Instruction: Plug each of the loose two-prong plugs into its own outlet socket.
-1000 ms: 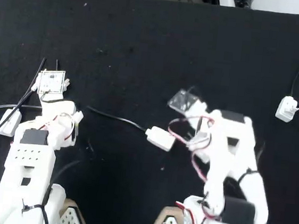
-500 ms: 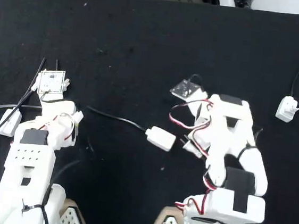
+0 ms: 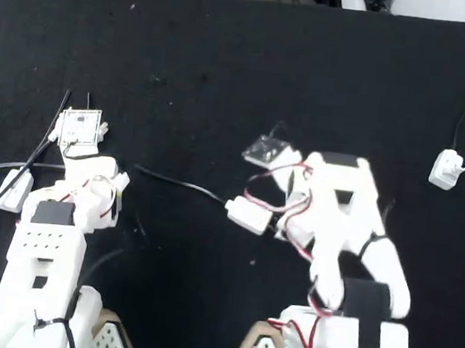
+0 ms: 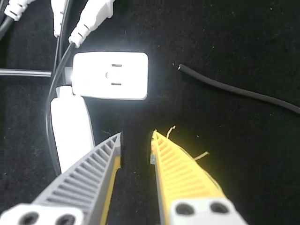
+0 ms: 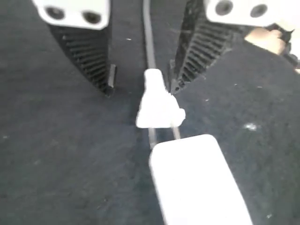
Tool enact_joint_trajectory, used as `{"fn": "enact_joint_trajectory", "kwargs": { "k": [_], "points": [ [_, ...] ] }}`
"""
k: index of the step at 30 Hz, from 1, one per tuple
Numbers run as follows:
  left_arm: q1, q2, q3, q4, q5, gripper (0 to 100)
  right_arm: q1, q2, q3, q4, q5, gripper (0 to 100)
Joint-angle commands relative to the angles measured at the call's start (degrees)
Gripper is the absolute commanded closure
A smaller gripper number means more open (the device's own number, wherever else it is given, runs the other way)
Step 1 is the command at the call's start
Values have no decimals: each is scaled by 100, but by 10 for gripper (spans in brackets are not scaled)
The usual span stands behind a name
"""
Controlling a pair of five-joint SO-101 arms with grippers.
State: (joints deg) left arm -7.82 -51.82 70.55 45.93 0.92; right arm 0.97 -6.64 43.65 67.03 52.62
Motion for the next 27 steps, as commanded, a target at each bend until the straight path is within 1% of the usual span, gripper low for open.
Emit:
{"fn": "enact_joint_trajectory", "kwargs": {
  "k": [1,6,9,11,13,15,16,17,20,23,25,27],
  "points": [
    [-31,-26,-347,26,-44,891,-220,-532,549,-501,-70,822],
    [-31,-35,-338,26,-35,891,-422,-699,1086,-1275,-79,822],
    [-40,-35,-330,26,-35,891,-387,-725,927,-1301,-88,826],
    [-40,-35,-330,26,-35,891,-387,-725,743,-1002,-88,884],
    [-48,-35,-330,26,-35,891,-387,-725,488,-695,-88,988],
    [-48,-35,-330,26,-35,891,-202,-725,207,-369,-88,969],
    [-40,-35,-338,26,-35,891,-53,-725,66,-290,-88,978],
    [-40,-35,-338,26,-35,891,114,-716,-66,-299,-88,990],
    [-48,-35,-356,26,-35,891,607,-664,-251,-466,-88,985],
    [-40,-35,-356,9,-44,891,668,-532,-101,-730,-97,980],
    [-31,-35,-356,18,-35,891,589,-382,-4,-958,-431,979],
    [-31,-35,-347,26,-35,891,536,-215,-4,-1055,-888,945]
  ]
}}
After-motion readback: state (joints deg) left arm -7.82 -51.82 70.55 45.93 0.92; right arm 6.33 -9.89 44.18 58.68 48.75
